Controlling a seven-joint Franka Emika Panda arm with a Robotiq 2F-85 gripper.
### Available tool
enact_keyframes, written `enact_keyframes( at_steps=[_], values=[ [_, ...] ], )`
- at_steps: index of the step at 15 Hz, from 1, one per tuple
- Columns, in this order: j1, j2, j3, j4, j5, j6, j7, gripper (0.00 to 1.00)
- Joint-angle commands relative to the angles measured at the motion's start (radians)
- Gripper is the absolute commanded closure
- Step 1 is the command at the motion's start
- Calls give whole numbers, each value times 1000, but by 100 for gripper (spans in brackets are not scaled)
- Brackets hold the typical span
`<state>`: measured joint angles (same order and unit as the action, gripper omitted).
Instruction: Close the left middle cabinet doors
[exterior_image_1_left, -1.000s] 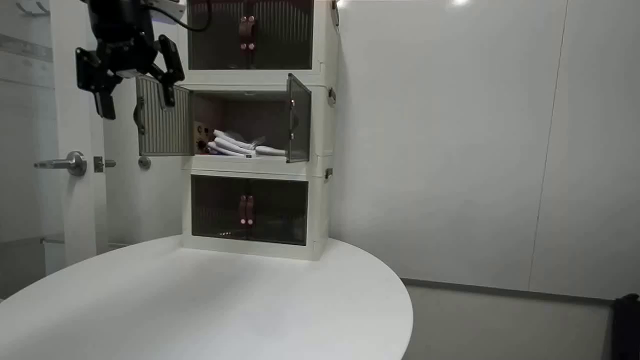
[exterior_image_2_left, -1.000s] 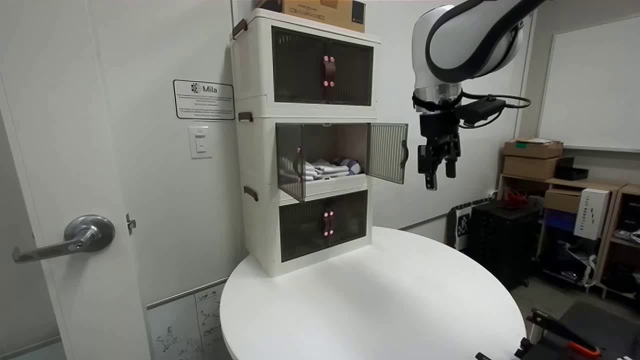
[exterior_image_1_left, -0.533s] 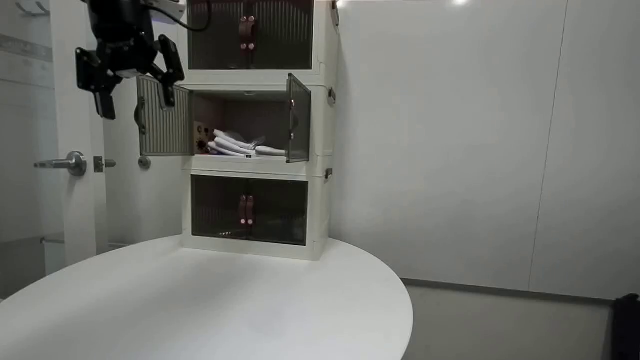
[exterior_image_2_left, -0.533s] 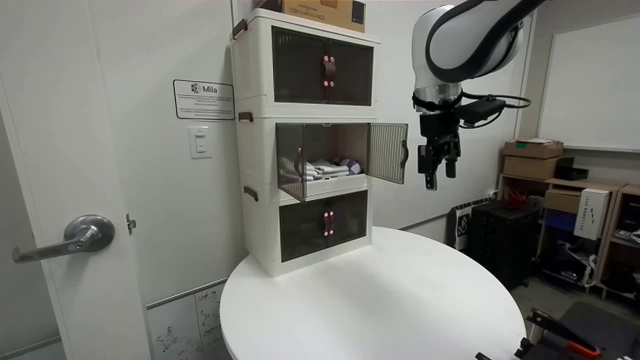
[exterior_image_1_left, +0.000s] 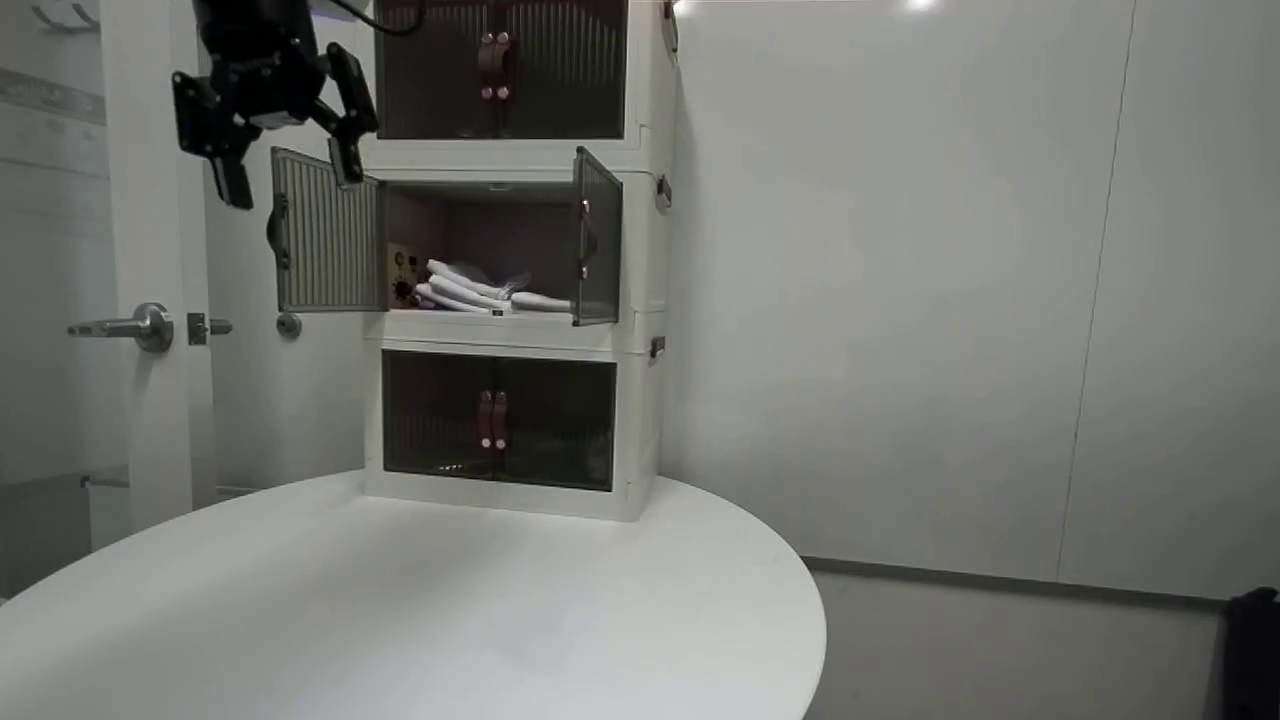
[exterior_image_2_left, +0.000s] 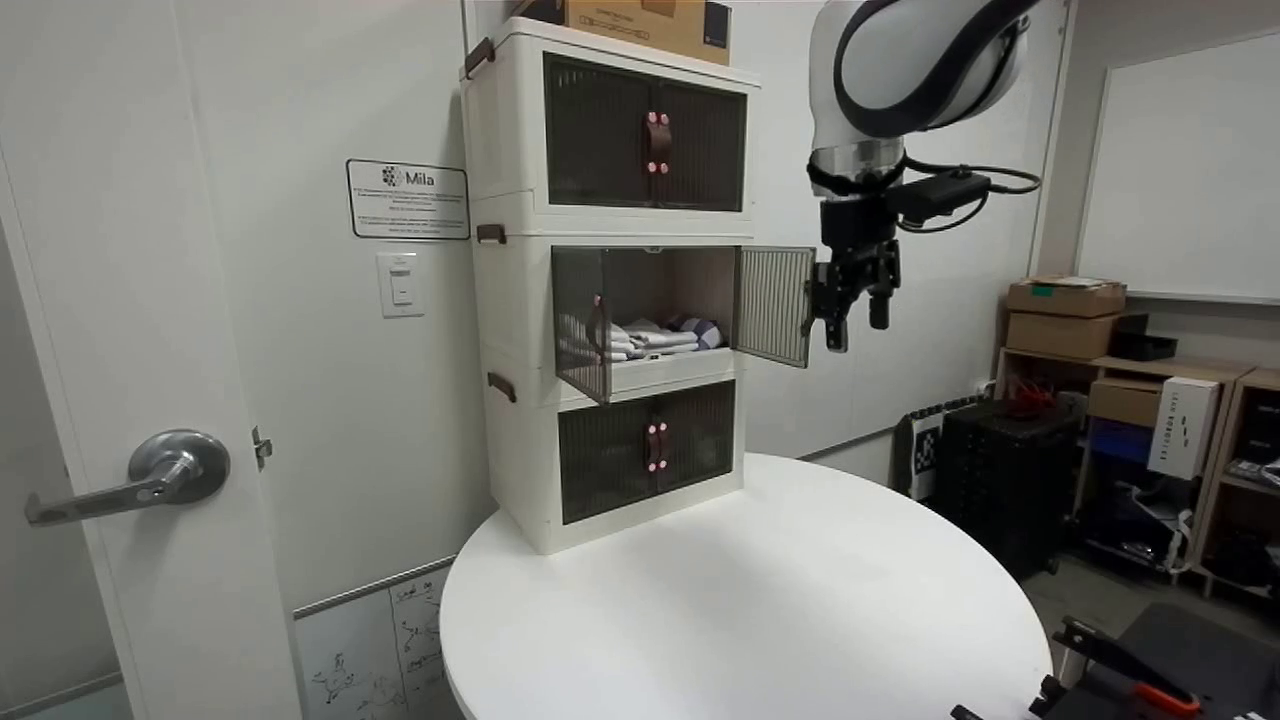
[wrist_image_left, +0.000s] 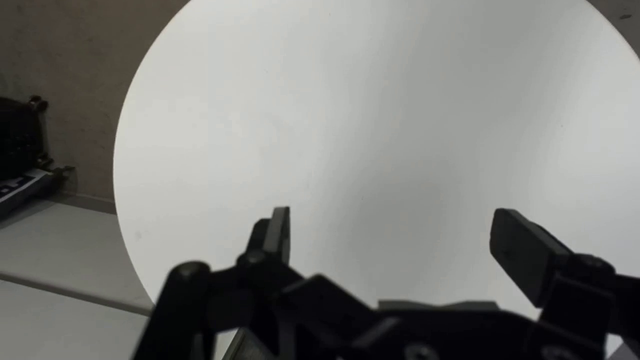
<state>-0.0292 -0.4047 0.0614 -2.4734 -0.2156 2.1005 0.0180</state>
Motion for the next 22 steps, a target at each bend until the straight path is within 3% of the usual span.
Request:
enact_keyframes(
  at_steps=[1, 11, 18, 22],
  values=[
    [8, 75, 18, 129, -9, -24, 57, 0],
    [62, 291, 40, 491, 65, -72, 104, 0],
    [115, 440, 66, 680, 70, -155, 165, 0],
    [153, 496, 83, 780, 77, -263, 158, 0]
  ],
)
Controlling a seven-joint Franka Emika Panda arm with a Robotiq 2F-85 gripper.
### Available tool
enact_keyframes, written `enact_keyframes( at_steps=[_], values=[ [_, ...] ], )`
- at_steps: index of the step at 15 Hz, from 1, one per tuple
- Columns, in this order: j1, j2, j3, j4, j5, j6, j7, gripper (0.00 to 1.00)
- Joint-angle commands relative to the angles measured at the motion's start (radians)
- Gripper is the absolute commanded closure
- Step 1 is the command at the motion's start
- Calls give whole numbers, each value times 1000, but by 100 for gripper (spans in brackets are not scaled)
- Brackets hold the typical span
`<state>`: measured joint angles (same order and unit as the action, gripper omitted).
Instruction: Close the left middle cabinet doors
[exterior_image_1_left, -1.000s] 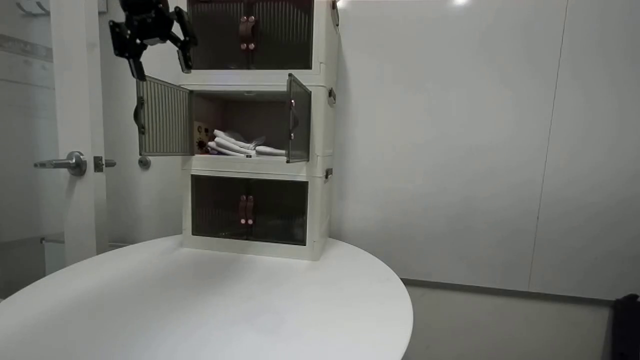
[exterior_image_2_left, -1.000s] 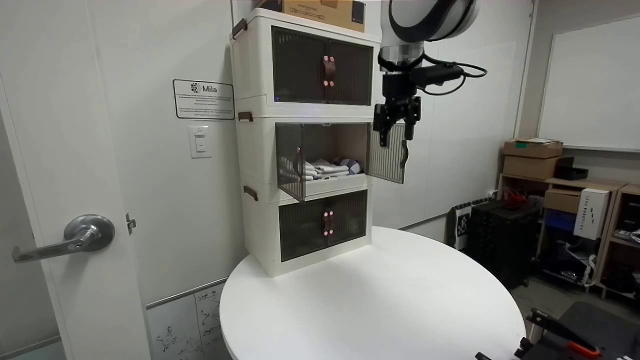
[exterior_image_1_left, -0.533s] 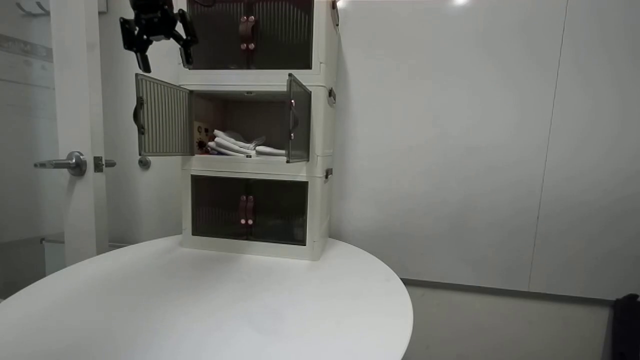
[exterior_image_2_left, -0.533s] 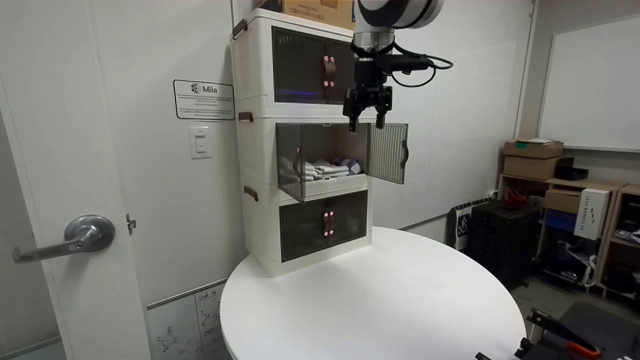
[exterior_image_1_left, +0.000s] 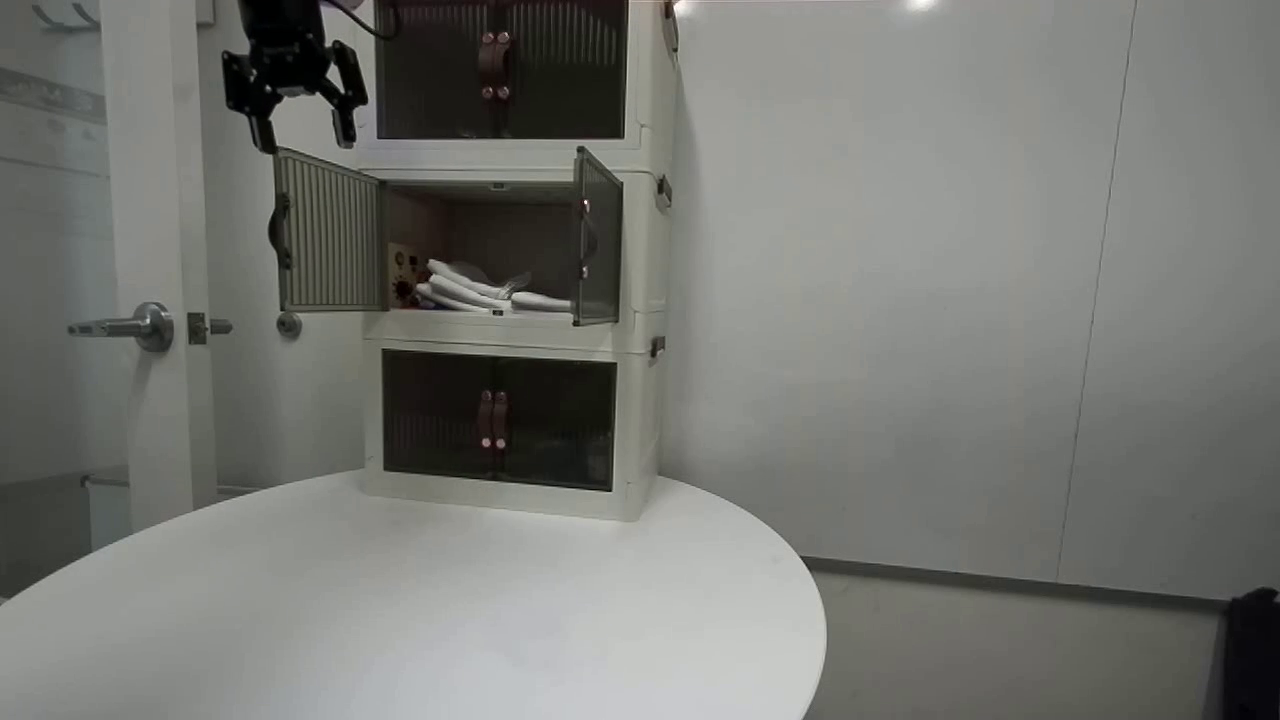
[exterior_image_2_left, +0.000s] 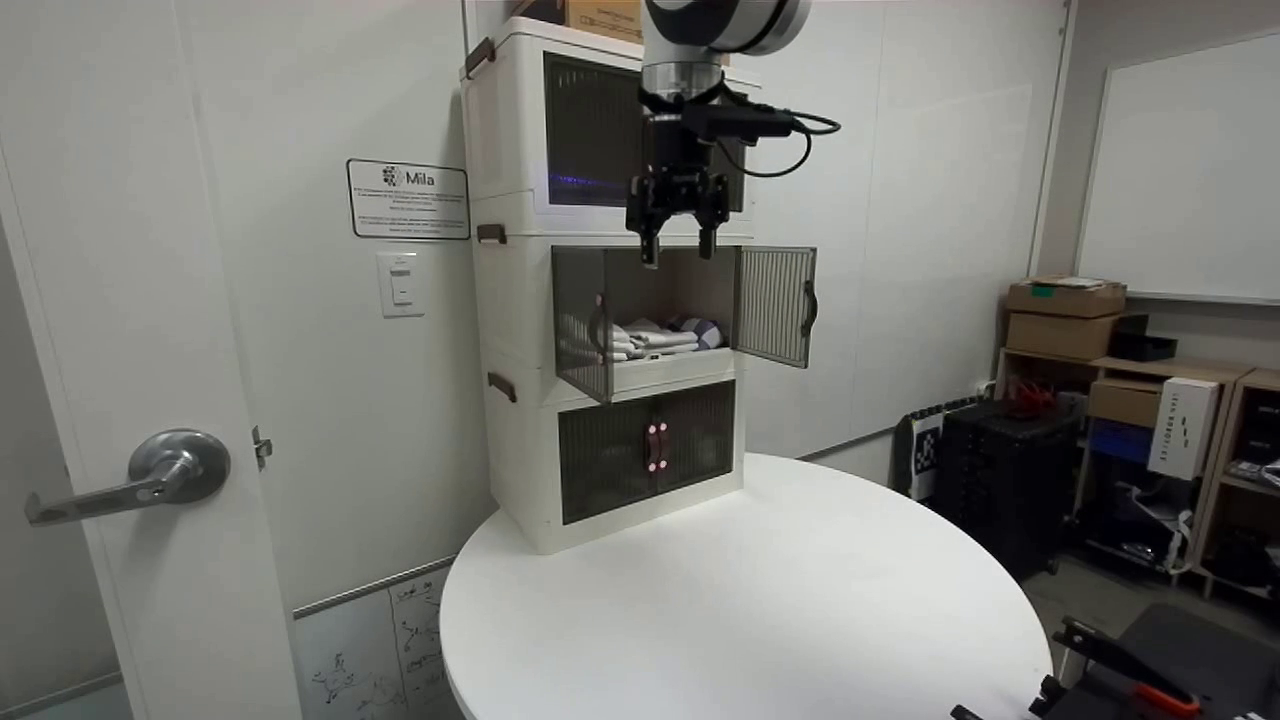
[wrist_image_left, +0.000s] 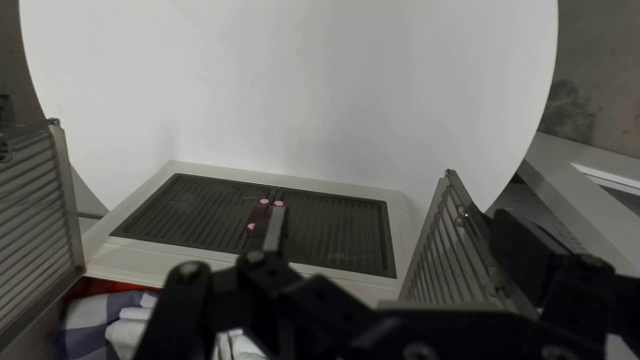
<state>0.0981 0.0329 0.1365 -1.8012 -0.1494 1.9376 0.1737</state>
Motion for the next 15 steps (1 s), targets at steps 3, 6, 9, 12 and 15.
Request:
enact_keyframes(
  at_steps=[3, 6, 9, 12, 15],
  values=[
    [45, 93, 12, 167, 17, -161, 1, 0],
    [55, 113, 8, 192, 23, -137, 33, 0],
    [56, 137, 6, 218, 54, -120, 64, 0],
    [64, 156, 3, 233, 56, -77, 138, 0],
    [79, 175, -1, 240, 29, -24, 219, 0]
  ],
)
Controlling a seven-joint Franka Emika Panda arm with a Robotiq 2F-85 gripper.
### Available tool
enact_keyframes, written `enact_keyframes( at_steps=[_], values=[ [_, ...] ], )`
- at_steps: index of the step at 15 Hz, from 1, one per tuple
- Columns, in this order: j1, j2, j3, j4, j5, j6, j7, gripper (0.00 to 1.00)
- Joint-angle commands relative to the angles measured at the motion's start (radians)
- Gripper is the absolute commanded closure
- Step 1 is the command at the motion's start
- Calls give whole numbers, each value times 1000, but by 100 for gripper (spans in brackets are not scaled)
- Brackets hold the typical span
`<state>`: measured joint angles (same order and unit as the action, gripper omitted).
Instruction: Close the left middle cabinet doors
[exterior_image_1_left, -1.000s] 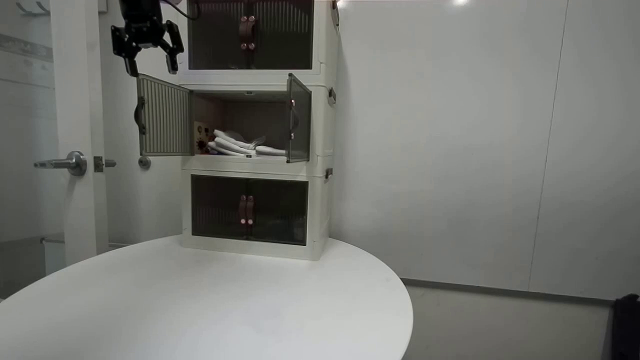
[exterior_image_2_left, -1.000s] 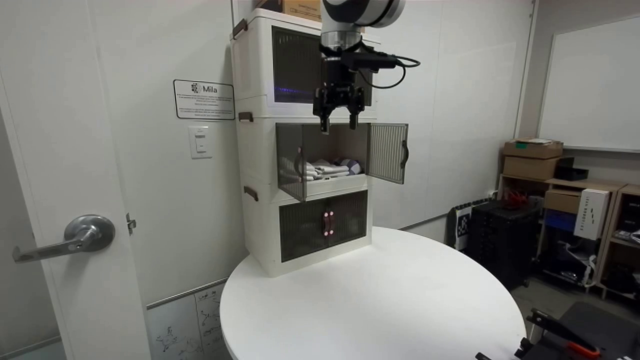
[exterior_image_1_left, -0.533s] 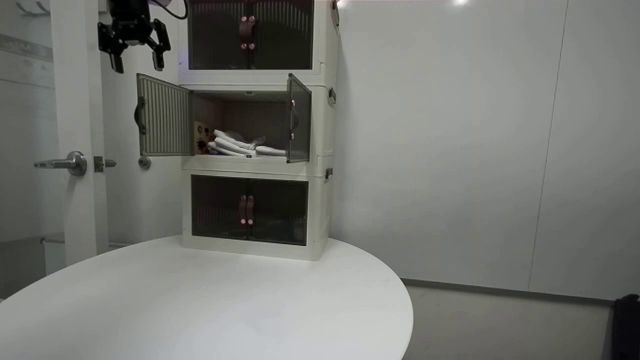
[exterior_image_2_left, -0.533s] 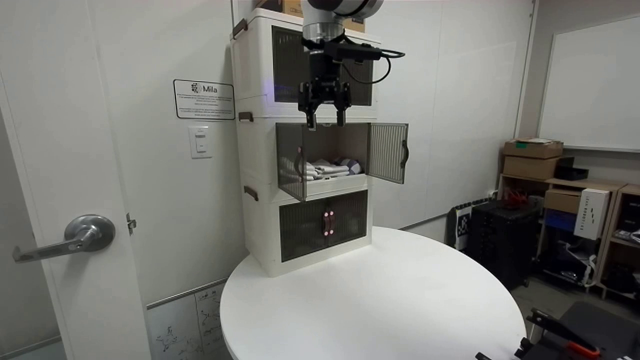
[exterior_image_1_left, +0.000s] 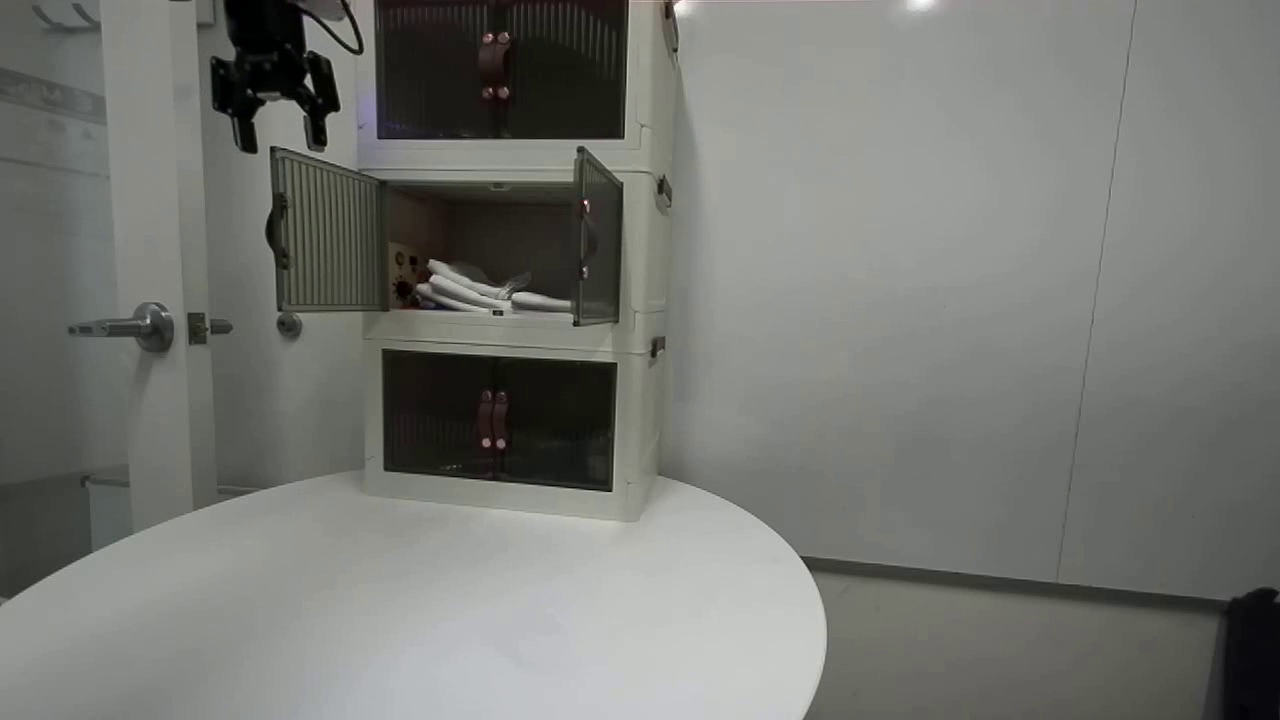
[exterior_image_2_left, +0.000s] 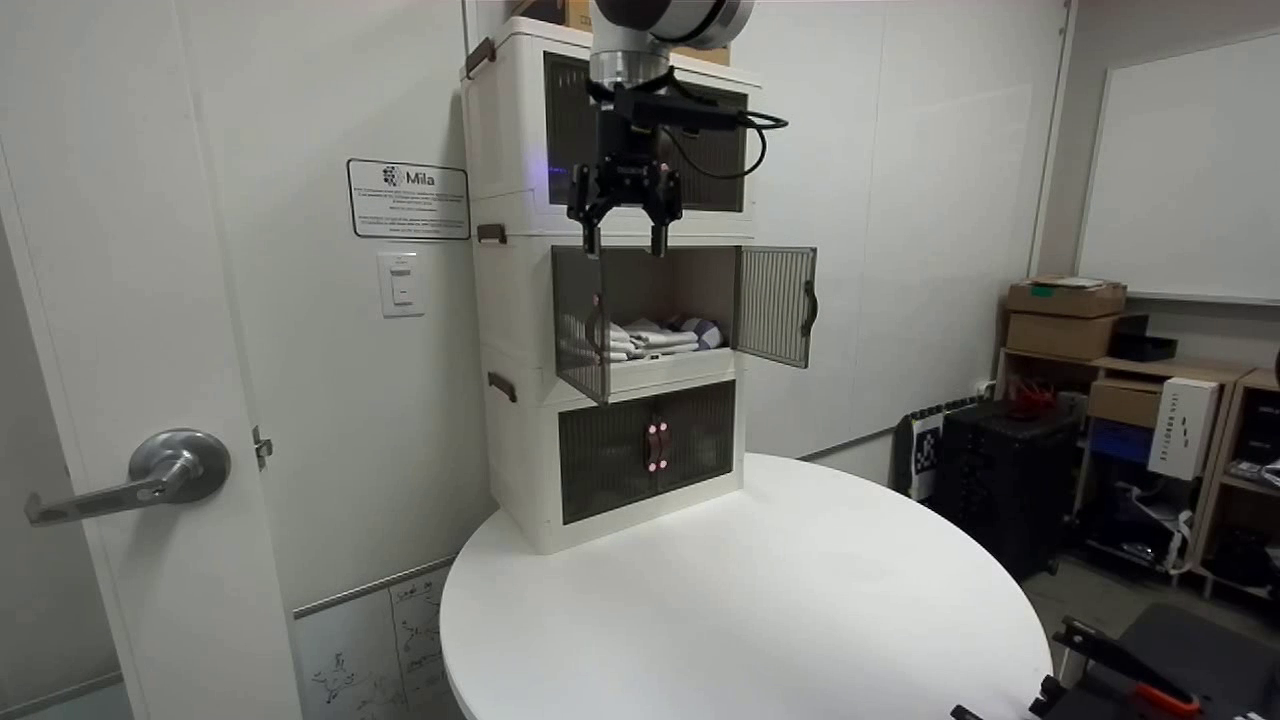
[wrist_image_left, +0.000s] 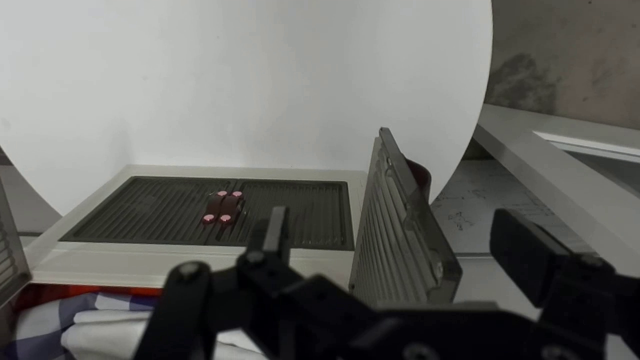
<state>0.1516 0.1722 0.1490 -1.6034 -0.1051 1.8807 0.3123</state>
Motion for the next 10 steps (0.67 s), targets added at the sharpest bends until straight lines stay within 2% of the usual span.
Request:
enact_keyframes(
  at_steps=[1, 5, 10],
  values=[
    [33, 41, -17, 40, -35, 62, 124, 0],
    [69, 85, -52, 58, -184, 123, 342, 0],
    [109, 125, -97, 90, -373, 49, 555, 0]
  ],
)
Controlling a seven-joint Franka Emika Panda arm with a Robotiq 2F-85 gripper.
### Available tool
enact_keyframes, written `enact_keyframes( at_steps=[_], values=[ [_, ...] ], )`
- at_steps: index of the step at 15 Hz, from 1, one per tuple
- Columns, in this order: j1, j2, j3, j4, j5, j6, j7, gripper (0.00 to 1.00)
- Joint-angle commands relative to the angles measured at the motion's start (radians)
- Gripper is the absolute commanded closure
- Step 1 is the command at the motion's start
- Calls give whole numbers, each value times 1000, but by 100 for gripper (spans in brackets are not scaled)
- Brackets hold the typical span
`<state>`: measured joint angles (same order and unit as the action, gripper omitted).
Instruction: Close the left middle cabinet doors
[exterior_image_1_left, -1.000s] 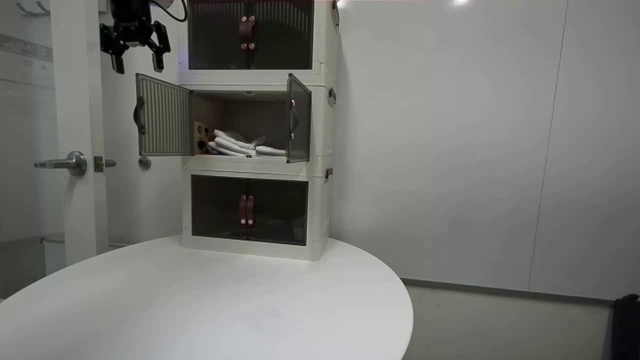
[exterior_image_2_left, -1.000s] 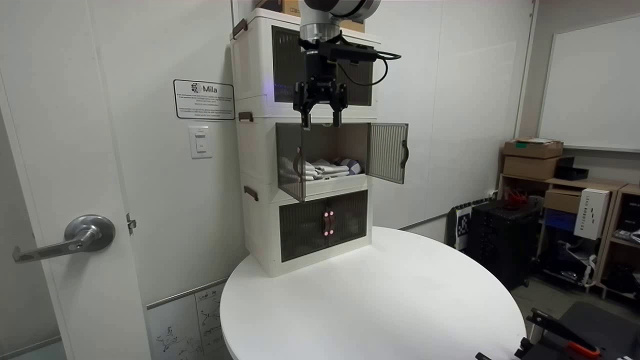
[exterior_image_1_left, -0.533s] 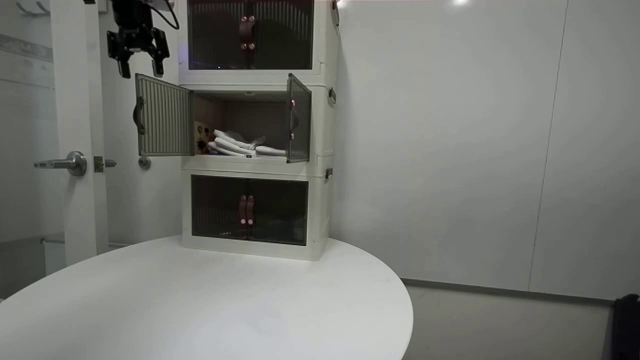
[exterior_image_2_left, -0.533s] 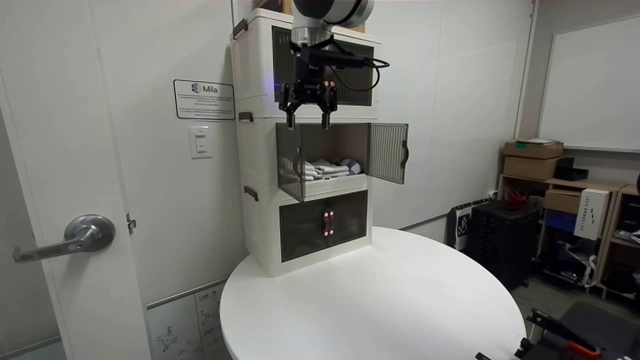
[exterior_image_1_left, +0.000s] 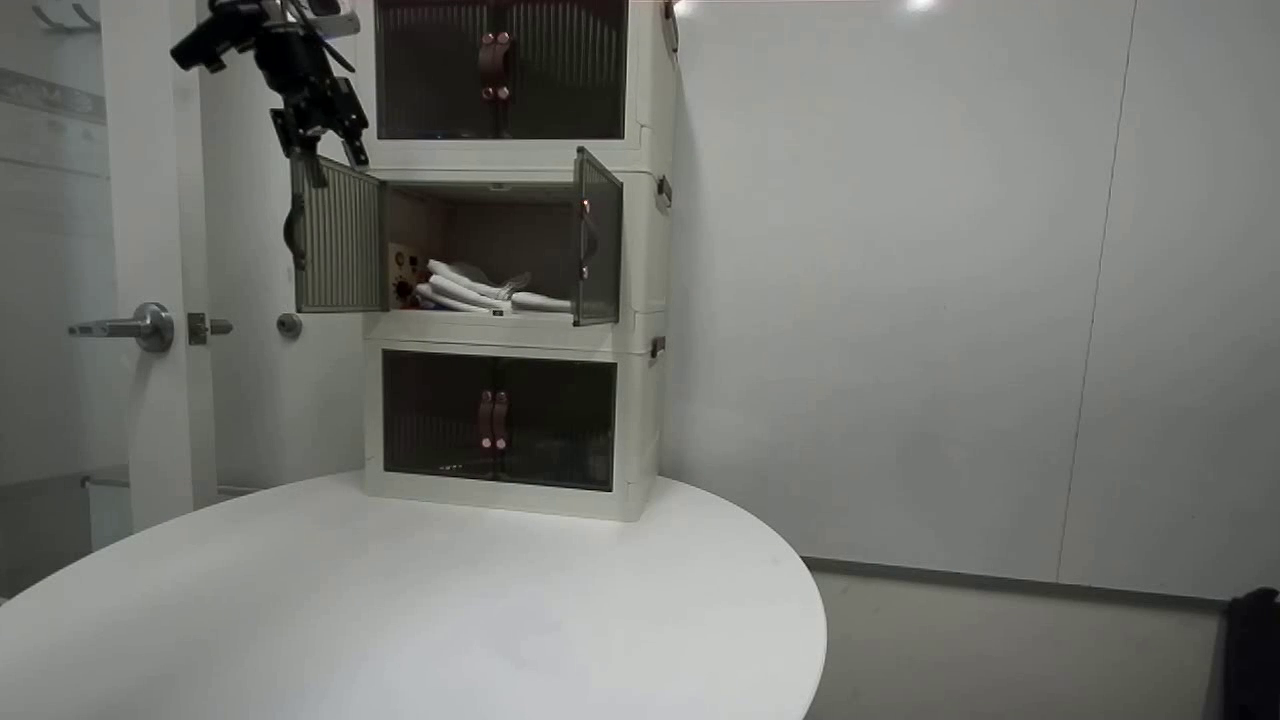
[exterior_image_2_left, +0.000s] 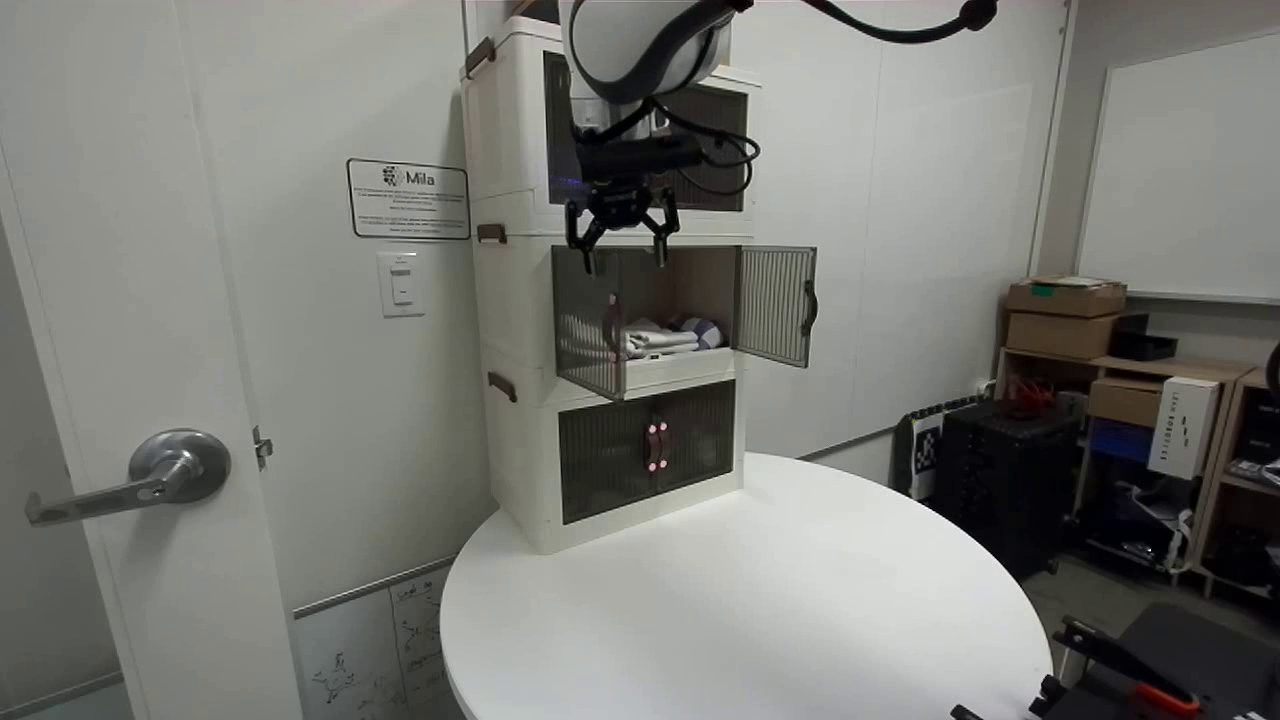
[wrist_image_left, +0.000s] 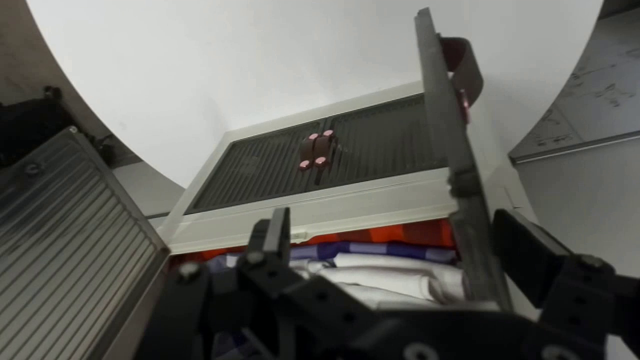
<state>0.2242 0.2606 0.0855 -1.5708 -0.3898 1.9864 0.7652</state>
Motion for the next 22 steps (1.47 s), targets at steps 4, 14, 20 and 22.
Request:
enact_keyframes(
  at_steps=[4, 14, 20, 22],
  values=[
    [54, 42, -48, 69, -193, -117, 195, 0],
    [7, 13, -11, 93, -238, -156, 227, 0],
    [-43, -11, -12, 85, -26, -110, -153, 0],
    [-58, -6, -20, 83, -4, -116, -275, 0]
  ],
)
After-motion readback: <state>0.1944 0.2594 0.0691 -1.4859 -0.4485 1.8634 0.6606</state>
